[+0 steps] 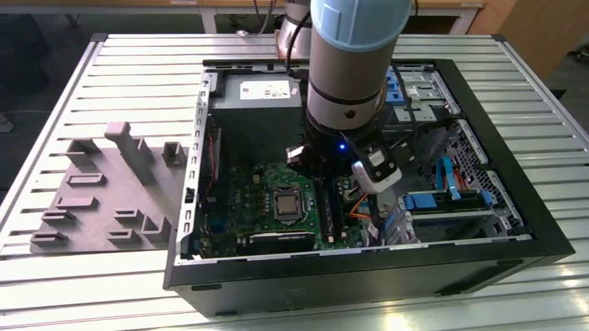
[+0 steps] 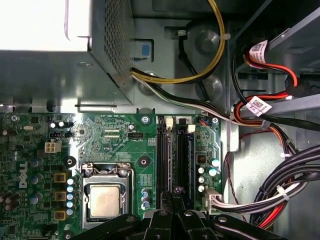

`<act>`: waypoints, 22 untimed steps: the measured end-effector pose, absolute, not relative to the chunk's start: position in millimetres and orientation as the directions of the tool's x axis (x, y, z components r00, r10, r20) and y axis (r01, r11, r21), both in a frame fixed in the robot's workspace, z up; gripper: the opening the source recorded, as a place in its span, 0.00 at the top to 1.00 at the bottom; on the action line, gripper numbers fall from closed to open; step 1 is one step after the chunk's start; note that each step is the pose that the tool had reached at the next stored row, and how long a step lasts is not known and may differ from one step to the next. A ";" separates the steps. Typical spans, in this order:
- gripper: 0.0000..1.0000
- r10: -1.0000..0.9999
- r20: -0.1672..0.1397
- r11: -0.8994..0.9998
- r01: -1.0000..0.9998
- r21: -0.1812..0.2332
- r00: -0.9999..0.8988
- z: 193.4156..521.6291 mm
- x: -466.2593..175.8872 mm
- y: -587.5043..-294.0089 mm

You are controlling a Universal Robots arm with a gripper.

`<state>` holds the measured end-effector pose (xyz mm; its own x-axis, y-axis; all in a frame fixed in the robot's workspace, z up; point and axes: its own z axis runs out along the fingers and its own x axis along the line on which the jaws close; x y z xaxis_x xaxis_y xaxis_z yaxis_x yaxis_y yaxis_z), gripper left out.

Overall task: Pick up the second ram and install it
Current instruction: 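Insert the second ram into the second slot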

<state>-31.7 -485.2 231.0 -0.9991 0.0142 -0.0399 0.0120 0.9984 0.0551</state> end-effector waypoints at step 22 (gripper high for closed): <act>0.89 0.014 -0.040 0.998 0.012 0.055 -0.999 225.7 -31.7 -483.9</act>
<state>-31.7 -483.9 225.7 -0.9991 0.0141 -0.0399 0.0119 0.9984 0.0548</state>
